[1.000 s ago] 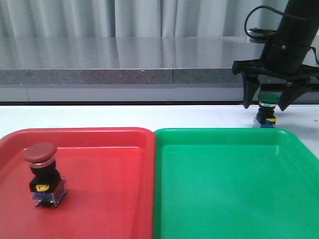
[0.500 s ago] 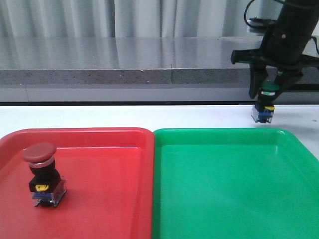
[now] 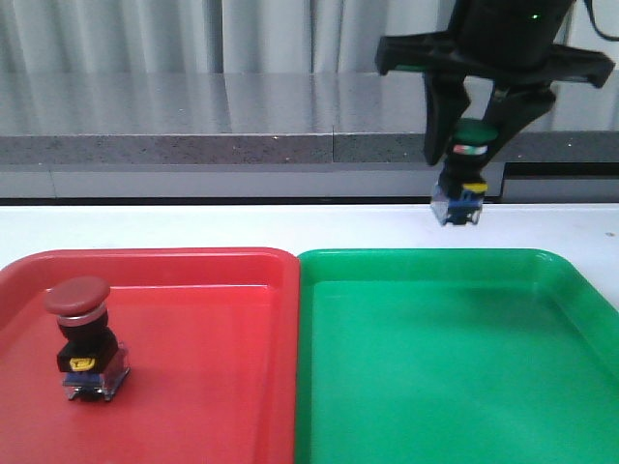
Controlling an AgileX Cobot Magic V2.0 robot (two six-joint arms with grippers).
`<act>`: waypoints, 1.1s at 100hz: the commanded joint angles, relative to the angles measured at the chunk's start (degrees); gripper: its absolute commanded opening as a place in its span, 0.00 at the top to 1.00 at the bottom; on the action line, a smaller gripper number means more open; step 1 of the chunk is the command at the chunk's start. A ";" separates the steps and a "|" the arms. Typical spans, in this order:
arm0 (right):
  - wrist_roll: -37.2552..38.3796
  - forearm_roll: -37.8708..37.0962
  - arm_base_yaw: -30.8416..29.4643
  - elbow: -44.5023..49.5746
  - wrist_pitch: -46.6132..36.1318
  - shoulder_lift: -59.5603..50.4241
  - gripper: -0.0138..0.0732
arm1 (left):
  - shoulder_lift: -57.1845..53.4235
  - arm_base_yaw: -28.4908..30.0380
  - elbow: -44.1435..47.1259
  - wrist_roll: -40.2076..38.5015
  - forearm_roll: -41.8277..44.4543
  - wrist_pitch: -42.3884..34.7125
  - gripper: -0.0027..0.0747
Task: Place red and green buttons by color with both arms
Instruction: 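Carry the green button with the right gripper into the green tray, then open the right gripper and raise it away from the button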
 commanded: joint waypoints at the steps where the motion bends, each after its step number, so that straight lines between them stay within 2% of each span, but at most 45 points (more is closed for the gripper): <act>1: 2.68 -1.01 3.16 2.52 -4.32 -3.20 0.61 | -1.58 0.13 0.60 -0.40 -0.48 -4.76 0.99; 20: 6.58 -0.81 7.79 10.14 -9.94 -2.91 0.61 | -1.58 0.13 0.60 -0.40 -0.48 -4.76 0.99; 33: 7.84 -0.53 8.11 13.51 -13.36 -2.74 0.61 | -1.58 0.13 0.60 -0.40 -0.48 -4.76 0.99; 47: 7.84 -0.44 8.11 14.72 -13.58 -2.27 0.61 | -1.58 0.13 0.60 -0.40 -0.48 -4.76 0.99; 54: 7.77 -0.44 8.11 14.69 -13.44 -1.77 0.55 | -1.58 0.13 0.60 -0.40 -0.48 -4.76 0.99; 69: 7.52 -0.23 8.11 14.69 -14.07 -1.68 0.24 | -1.58 0.13 0.60 -0.40 -0.48 -4.76 0.99; 76: 6.67 0.72 8.06 14.69 -14.55 -2.07 0.16 | -1.58 0.13 0.60 -0.40 -0.48 -4.76 0.99; 96: -4.31 5.98 5.05 14.69 -14.74 -7.36 0.14 | -1.58 0.13 0.60 -0.40 -0.48 -4.76 0.99; 110: -6.87 6.38 -0.46 14.69 -14.63 -12.95 0.16 | -1.58 0.13 0.60 -0.40 -0.48 -4.76 0.99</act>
